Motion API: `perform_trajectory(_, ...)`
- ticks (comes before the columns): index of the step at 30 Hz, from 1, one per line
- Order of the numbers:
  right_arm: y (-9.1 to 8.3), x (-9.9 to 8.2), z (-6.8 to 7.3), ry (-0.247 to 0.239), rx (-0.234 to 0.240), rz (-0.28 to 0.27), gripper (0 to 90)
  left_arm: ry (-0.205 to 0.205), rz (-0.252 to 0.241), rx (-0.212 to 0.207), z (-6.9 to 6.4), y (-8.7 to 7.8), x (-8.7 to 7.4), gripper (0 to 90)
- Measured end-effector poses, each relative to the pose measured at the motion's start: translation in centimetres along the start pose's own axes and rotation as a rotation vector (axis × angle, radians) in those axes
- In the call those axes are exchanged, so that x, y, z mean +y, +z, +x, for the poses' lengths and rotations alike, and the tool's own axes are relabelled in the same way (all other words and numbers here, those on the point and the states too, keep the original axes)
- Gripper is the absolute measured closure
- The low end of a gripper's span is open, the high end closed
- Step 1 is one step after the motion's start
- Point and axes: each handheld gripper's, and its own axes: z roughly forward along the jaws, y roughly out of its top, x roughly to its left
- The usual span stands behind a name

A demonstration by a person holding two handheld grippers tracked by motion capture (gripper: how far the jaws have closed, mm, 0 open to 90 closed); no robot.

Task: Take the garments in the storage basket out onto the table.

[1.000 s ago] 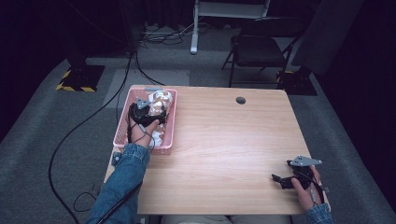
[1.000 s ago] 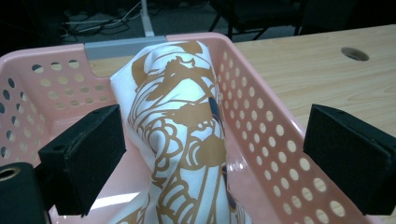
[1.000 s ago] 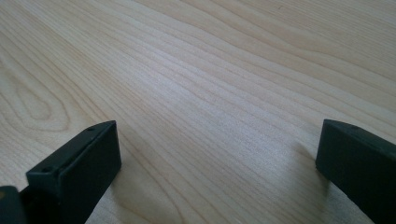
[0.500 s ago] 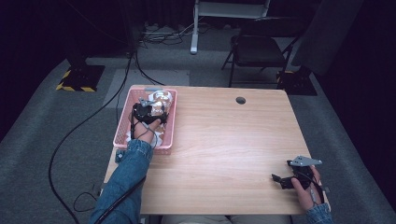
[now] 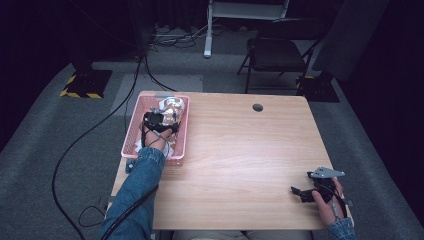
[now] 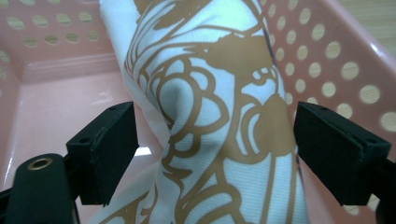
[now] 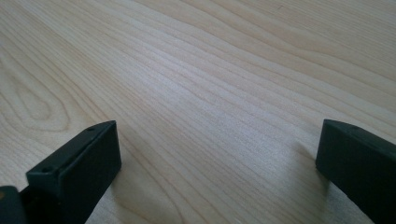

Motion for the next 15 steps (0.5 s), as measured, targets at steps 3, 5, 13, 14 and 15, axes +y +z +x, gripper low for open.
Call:
perform_trajectory(3, 0.0, 0.0, 0.0, -0.003, 0.002, 0.000, 0.0, 0.002, 0.013, 0.004, 0.0, 0.1, -0.1, 16.7)
perform_trajectory(5, 0.0, 0.0, 0.0, -0.004, 0.003, 0.000, 0.0, 0.010, 0.017, 0.001, 0.0, 0.4, -0.1, 18.7)
perform_trajectory(13, 0.0, 0.0, 0.0, -0.004, 0.003, 0.000, 0.0, 0.059, 0.090, 0.003, -0.5, 1.3, -0.5, 28.8)
perform_trajectory(14, 0.0, 0.0, 0.0, -0.004, 0.003, 0.000, 0.0, 0.066, 0.098, 0.008, -0.5, 1.3, -0.5, 28.8)
perform_trajectory(15, 0.0, 0.0, 0.0, -0.004, 0.003, 0.000, 0.0, 0.065, 0.101, 0.009, -0.4, 1.4, -0.5, 29.3)
